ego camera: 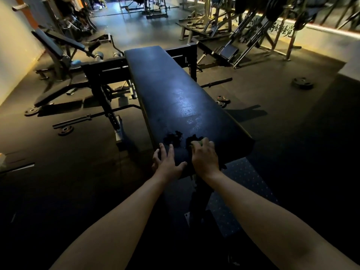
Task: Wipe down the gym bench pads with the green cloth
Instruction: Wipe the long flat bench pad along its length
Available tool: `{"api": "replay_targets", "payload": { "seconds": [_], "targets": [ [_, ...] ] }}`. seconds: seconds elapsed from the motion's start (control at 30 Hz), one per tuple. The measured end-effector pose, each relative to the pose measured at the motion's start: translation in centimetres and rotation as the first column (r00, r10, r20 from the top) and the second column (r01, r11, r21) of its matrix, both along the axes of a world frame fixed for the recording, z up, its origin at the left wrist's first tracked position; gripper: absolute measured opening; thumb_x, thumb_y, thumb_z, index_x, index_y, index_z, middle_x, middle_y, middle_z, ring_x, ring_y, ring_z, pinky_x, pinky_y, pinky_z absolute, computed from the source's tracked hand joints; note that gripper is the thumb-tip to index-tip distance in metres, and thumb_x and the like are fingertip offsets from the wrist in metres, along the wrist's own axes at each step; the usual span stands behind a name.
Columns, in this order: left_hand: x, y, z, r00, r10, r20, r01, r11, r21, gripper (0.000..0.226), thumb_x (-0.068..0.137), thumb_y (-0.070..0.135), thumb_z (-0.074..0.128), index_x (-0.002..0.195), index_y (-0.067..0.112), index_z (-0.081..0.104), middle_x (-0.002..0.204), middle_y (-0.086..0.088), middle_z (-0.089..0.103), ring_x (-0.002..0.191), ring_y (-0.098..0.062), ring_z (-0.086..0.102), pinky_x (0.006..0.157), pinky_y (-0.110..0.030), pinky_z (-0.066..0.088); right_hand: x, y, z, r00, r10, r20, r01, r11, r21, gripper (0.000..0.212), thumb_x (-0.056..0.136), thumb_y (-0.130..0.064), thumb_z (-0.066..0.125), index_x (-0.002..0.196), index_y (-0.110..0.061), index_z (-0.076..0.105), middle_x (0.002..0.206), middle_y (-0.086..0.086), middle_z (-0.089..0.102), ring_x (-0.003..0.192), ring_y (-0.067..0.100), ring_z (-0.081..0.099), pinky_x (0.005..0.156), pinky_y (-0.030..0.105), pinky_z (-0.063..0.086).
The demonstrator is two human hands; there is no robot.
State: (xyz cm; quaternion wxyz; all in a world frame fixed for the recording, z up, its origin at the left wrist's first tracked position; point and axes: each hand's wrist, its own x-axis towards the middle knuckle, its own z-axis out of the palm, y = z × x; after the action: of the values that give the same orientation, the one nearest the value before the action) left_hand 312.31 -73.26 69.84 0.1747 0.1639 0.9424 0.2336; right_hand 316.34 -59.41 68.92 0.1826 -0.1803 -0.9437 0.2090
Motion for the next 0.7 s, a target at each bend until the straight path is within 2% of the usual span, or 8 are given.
{"api": "replay_targets", "payload": {
  "seconds": [0.13, 0.2, 0.23, 0.3, 0.37, 0.43, 0.57, 0.7],
  "targets": [
    [-0.2, -1.5, -0.5, 0.997, -0.070, -0.021, 0.070, 0.998, 0.005, 0.085, 0.099, 0.042, 0.055, 0.161, 0.027, 0.000, 0.164, 0.001, -0.026, 0.151, -0.026, -0.018, 0.120, -0.051, 0.007, 2.2, -3.1, -0.7, 0.976, 0.206, -0.067, -0.206, 0.978, 0.007, 0.021, 0.100, -0.022, 0.051, 0.110, -0.011, 0.066, 0.102, 0.013, 0.053, 0.094, 0.029, 0.050, 0.072, 0.040, 0.052],
    [-0.2, -1.9, -0.6, 0.995, -0.088, -0.039, 0.087, 0.996, -0.022, 0.084, 0.099, 0.045, 0.053, 0.161, 0.028, -0.001, 0.164, 0.003, -0.026, 0.152, -0.024, -0.017, 0.120, -0.049, 0.006, 2.1, -2.1, -0.7, 0.969, 0.234, -0.085, -0.229, 0.971, 0.063, 0.018, 0.096, -0.017, 0.057, 0.110, -0.012, 0.068, 0.097, 0.014, 0.054, 0.087, 0.032, 0.053, 0.066, 0.040, 0.051],
    [-0.2, -1.9, -0.6, 0.995, -0.088, -0.043, 0.087, 0.996, -0.031, 0.084, 0.099, 0.048, 0.052, 0.161, 0.028, -0.002, 0.164, 0.004, -0.026, 0.151, -0.023, -0.017, 0.120, -0.048, 0.006, 1.6, -1.2, -0.6, 0.972, 0.202, -0.116, -0.190, 0.976, 0.105, 0.019, 0.093, -0.014, 0.058, 0.108, -0.013, 0.069, 0.094, 0.015, 0.055, 0.084, 0.034, 0.054, 0.068, 0.040, 0.049],
    [-0.1, -1.9, -0.5, 0.996, -0.083, -0.045, 0.082, 0.996, -0.030, 0.085, 0.098, 0.056, 0.050, 0.160, 0.030, -0.001, 0.164, 0.006, -0.026, 0.151, -0.021, -0.016, 0.119, -0.048, 0.006, 0.4, 1.5, -0.2, 0.984, 0.032, -0.173, -0.009, 0.991, 0.134, 0.026, 0.089, -0.014, 0.053, 0.109, -0.013, 0.070, 0.096, 0.017, 0.057, 0.084, 0.039, 0.054, 0.079, 0.041, 0.043],
    [0.0, -2.0, -0.5, 0.996, -0.080, -0.042, 0.080, 0.997, -0.010, 0.085, 0.097, 0.058, 0.050, 0.160, 0.031, 0.000, 0.164, 0.008, -0.026, 0.151, -0.020, -0.017, 0.119, -0.049, 0.006, -0.6, 4.2, 0.1, 0.985, -0.140, -0.096, 0.147, 0.987, 0.062, 0.033, 0.089, -0.014, 0.051, 0.119, -0.015, 0.066, 0.113, 0.020, 0.054, 0.099, 0.041, 0.049, 0.092, 0.043, 0.038],
    [0.1, -2.1, -0.7, 0.996, -0.074, -0.047, 0.074, 0.997, 0.005, 0.086, 0.096, 0.058, 0.051, 0.160, 0.031, 0.000, 0.164, 0.009, -0.026, 0.151, -0.019, -0.018, 0.119, -0.051, 0.006, -0.8, 5.0, -0.2, 0.975, -0.222, 0.006, 0.222, 0.974, 0.034, 0.030, 0.094, -0.018, 0.052, 0.120, -0.018, 0.065, 0.121, 0.019, 0.050, 0.108, 0.039, 0.045, 0.096, 0.043, 0.035],
    [0.0, -1.9, -0.5, 0.997, -0.068, -0.027, 0.069, 0.997, 0.027, 0.092, 0.093, 0.055, 0.059, 0.160, 0.030, 0.000, 0.164, 0.008, -0.025, 0.151, -0.018, -0.019, 0.119, -0.051, 0.006, 0.0, 1.5, -0.9, 0.987, -0.157, -0.023, 0.157, 0.987, 0.030, 0.021, 0.095, -0.018, 0.052, 0.109, -0.014, 0.067, 0.110, 0.020, 0.054, 0.101, 0.039, 0.050, 0.088, 0.044, 0.037],
    [0.3, -2.8, -1.3, 0.994, -0.095, -0.054, 0.101, 0.988, 0.119, 0.099, 0.090, 0.033, 0.070, 0.160, 0.020, 0.002, 0.165, 0.001, -0.021, 0.152, -0.019, -0.021, 0.124, -0.047, 0.002, 1.6, -3.2, -1.5, 0.990, -0.008, -0.142, 0.006, 1.000, -0.018, 0.029, 0.094, -0.023, 0.039, 0.094, -0.013, 0.066, 0.089, 0.015, 0.056, 0.080, 0.035, 0.055, 0.074, 0.044, 0.045]
  ]
}}
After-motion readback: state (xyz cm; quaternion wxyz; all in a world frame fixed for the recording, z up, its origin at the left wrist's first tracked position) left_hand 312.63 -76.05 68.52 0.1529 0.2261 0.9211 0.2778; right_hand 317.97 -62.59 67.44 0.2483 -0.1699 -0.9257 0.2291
